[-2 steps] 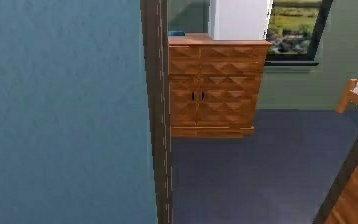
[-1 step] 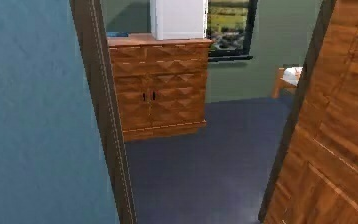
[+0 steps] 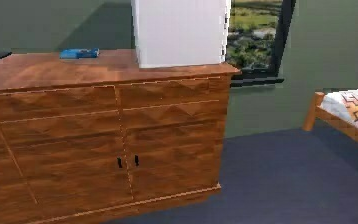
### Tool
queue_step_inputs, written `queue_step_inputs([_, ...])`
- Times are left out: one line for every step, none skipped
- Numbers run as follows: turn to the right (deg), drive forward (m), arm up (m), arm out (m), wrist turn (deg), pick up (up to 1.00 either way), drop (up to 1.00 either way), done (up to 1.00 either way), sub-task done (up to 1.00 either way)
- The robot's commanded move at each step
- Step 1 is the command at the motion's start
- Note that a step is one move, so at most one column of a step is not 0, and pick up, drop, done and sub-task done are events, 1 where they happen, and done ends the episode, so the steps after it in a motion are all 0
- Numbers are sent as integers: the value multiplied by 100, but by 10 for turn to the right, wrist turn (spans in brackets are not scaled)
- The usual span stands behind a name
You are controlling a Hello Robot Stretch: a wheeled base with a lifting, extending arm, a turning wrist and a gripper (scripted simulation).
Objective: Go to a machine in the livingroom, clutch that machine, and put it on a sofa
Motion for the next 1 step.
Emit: queue_step_inputs([300, 0, 0, 0, 0, 0, 0, 0, 0])
